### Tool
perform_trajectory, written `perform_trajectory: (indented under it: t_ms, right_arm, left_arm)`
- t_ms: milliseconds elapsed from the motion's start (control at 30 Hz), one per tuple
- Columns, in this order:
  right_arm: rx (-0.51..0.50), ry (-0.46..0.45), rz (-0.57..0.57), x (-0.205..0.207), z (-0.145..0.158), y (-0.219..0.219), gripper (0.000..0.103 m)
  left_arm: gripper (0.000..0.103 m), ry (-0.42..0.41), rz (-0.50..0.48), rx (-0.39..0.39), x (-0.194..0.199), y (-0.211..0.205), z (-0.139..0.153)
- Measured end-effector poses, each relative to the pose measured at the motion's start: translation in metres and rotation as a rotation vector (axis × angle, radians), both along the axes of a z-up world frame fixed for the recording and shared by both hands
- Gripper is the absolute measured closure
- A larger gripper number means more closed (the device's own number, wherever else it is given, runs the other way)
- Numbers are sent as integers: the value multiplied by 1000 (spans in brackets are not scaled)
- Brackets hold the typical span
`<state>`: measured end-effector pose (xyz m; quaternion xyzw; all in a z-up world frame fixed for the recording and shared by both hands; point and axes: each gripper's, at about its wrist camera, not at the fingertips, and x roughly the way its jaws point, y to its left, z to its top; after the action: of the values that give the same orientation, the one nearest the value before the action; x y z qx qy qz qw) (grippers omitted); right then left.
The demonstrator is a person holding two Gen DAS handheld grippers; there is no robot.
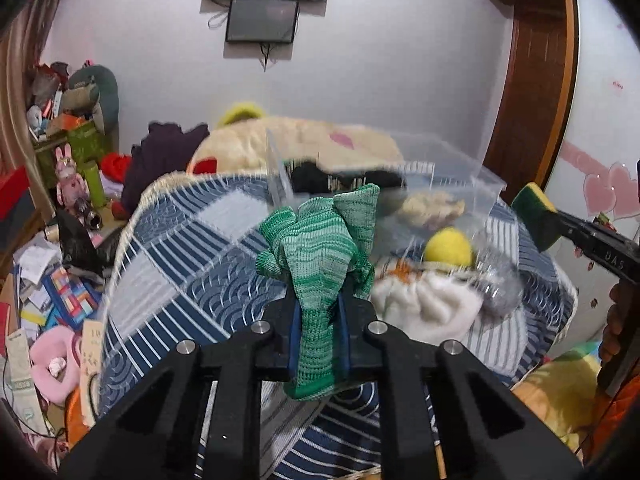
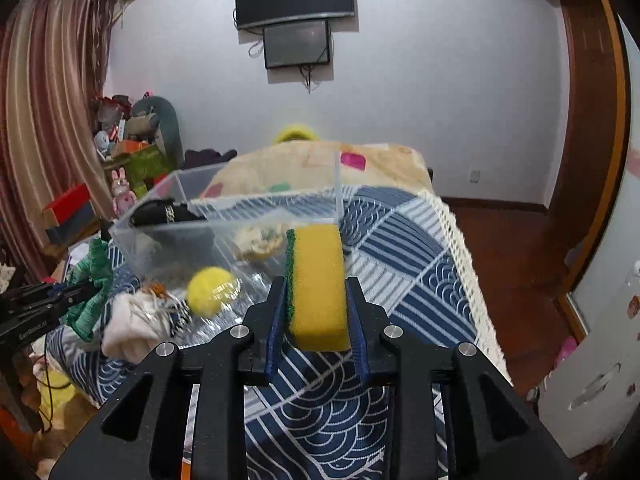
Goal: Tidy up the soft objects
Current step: 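Place the sock into the box with the left gripper while the right places the sponge in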
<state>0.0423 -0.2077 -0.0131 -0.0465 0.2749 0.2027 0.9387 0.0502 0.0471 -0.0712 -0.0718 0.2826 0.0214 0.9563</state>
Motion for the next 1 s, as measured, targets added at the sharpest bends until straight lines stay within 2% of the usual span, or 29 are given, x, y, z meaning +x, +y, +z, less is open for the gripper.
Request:
perform_trajectory:
  t_ms: [233,533,767,1000]
  right_arm:
    - [5,-60,14,3,20,10,77]
    - [21,-106,43,16,36,33,77]
    - [37,-116,67,30,43,49,77]
    - [29,-100,104,45,39,76,77]
  left_arm:
    - [88,-103,-2,4,6,5,37]
    - [88,-164,-29,33,33,-6,66]
    - [88,-167,-8,63,61,-7,68]
    - [88,-136,8,15,87,4,59]
